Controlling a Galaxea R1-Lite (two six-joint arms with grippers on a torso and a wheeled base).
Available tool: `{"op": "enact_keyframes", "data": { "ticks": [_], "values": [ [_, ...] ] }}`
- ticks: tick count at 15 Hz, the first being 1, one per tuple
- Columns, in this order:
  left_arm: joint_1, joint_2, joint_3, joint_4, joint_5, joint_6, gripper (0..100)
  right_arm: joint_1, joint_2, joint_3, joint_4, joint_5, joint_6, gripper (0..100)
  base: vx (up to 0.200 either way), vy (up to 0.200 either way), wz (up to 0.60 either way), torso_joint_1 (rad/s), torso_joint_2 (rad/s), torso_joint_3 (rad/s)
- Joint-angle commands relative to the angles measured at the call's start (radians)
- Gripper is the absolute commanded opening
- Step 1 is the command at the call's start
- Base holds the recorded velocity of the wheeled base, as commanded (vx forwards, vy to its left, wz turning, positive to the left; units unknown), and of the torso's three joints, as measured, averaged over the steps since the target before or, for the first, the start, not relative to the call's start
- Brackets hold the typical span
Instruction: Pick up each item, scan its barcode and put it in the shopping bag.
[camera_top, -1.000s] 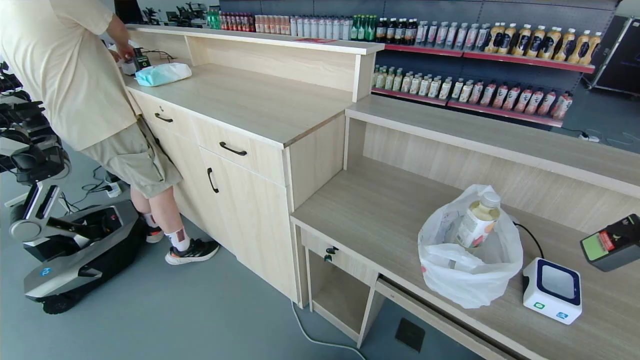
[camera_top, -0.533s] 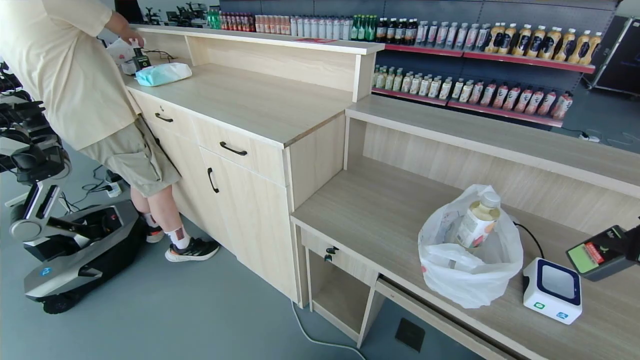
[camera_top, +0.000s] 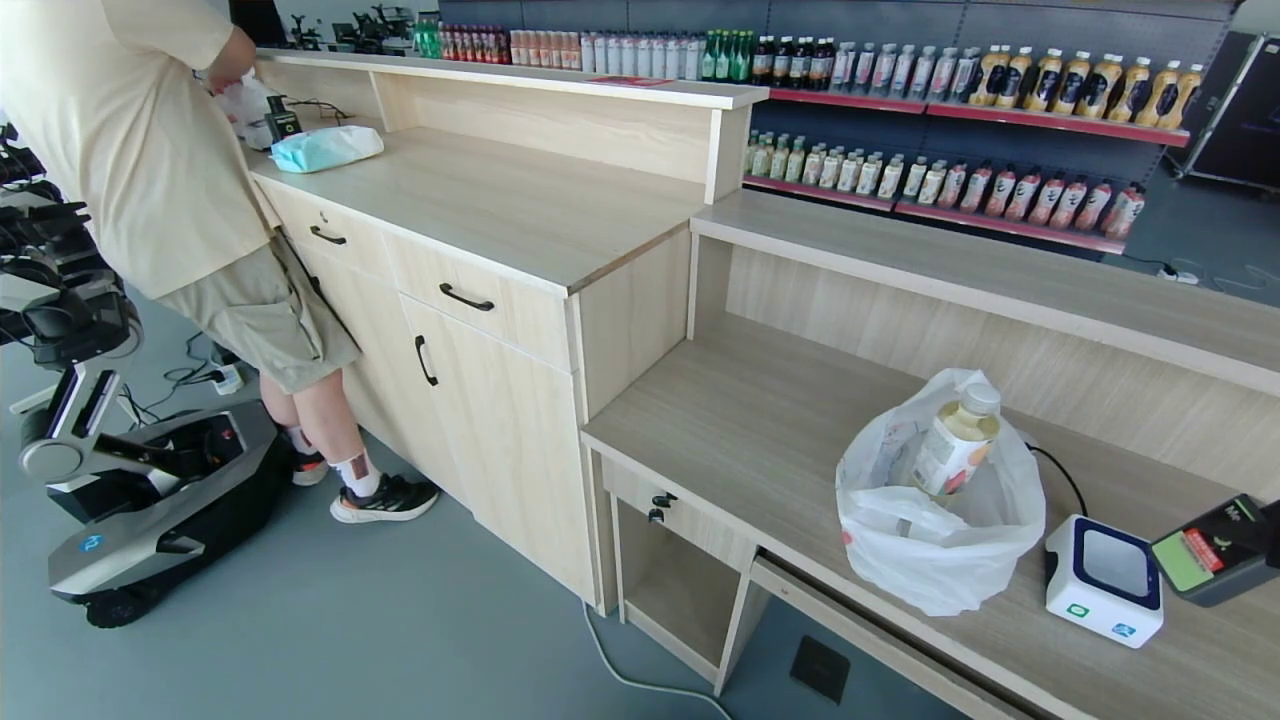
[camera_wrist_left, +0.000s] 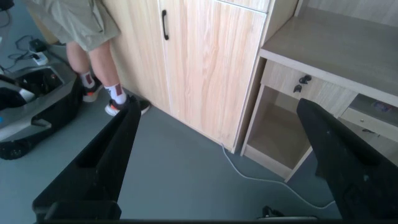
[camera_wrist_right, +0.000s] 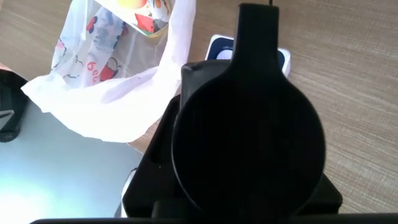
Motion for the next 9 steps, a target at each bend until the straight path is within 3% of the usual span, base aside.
{"op": "enact_keyframes", "data": {
  "ticks": [1, 9],
  "values": [
    [0.0, 0.0, 0.0, 0.0, 0.0, -0.001, 100, 0.002, 0.018, -0.002, -0.002, 0.004, 0.0, 0, 0.0, 0.0, 0.0, 0.0, 0.0, 0.0],
    [0.0, 0.002, 0.0, 0.0, 0.0, -0.001, 100, 0.047, 0.104, -0.061, -0.031, 0.017, 0.005, 0, 0.0, 0.0, 0.0, 0.0, 0.0, 0.0]
  ]
}}
